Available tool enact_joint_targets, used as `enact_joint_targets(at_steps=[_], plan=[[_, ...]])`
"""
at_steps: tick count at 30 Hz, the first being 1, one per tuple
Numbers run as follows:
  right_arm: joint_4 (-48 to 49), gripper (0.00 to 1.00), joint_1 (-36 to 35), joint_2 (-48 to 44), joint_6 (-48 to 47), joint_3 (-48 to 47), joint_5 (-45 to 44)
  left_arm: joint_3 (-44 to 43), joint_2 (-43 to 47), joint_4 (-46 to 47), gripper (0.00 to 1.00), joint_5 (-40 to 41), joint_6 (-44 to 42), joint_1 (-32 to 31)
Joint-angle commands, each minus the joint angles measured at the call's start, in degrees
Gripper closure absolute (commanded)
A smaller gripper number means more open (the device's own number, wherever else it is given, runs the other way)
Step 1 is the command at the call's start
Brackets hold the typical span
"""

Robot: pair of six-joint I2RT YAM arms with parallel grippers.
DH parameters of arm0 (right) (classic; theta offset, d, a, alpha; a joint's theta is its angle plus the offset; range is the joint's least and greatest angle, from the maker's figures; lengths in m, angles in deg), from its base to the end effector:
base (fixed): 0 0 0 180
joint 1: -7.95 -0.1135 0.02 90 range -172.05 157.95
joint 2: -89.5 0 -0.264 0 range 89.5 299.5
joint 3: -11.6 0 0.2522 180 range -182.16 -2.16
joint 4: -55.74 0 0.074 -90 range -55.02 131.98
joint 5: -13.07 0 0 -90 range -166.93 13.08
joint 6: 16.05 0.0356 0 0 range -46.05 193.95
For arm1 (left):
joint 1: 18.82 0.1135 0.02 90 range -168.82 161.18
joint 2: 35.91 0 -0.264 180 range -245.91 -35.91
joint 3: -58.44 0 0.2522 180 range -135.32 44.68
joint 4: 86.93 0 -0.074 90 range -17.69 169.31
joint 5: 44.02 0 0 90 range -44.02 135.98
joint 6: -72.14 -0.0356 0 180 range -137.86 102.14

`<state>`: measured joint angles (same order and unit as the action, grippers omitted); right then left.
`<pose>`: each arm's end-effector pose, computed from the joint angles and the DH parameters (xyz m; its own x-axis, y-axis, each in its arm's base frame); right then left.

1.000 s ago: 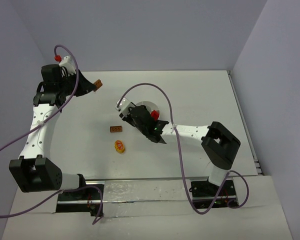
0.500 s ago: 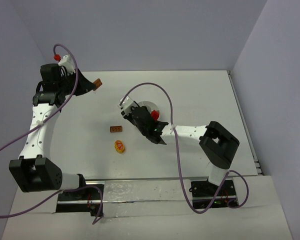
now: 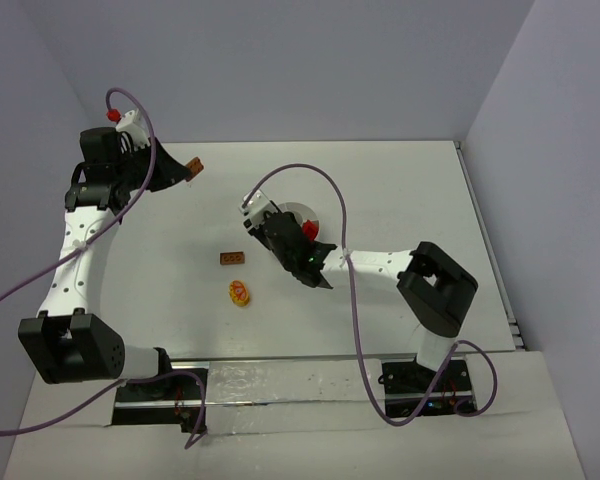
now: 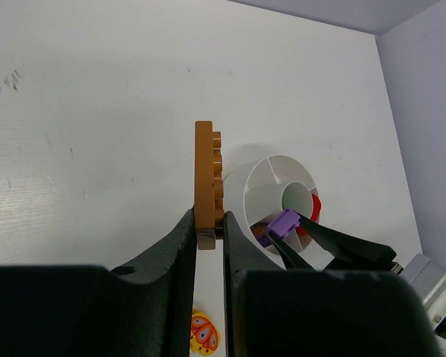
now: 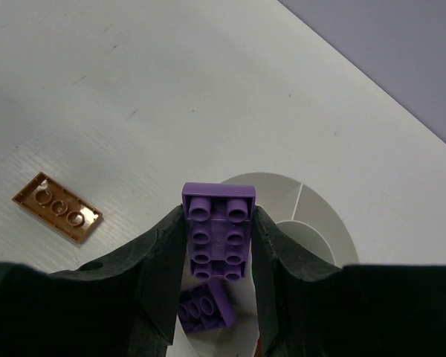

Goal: Sort the legos into containers by color

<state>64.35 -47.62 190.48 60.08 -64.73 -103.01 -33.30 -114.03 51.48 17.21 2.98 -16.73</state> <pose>0.2398 0.3222 0.2382 -0.0313 -0.4265 -0.9039 -0.5248 0.7767 -0.3483 0.3041 -0.0060 0.3819 -0.5778 -0.3331 -0.7451 0.2004 0.8271 -0.5252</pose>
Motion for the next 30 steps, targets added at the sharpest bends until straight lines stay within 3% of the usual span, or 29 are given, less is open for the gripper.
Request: enact_joint_targets(at_steps=[1,14,21,25,27,30], plan=[[2.5,0.85,0.6,0.9,2.2,-1.1,-0.5,-2.7,-0.1,1.7,1.00,-1.4,0.3,0.5],[1.9,0.83,1.5,2.8,2.6,-2.6,0.6,-2.4,-0.3,1.8,1.00,-1.6,0.3,0.8],[0.7,0.72,2.0,3.4,4.4,-3.6,1.2,-2.2,-0.3,1.9,1.00,-1.8,0.3,1.1],[0.6,0.42,2.0,3.1,4.9,-3.5,1.4,-2.1,-0.3,1.8,1.00,-1.8,0.2,1.1],[0.2,0.40,2.0,2.6,5.1,-3.4,1.5,-2.1,-0.3,1.8,1.00,-1.7,0.1,1.2],[-0.4,0.24,2.0,1.9,5.5,-3.4,1.7,-2.1,-0.2,1.9,1.00,-1.7,0.1,1.3]])
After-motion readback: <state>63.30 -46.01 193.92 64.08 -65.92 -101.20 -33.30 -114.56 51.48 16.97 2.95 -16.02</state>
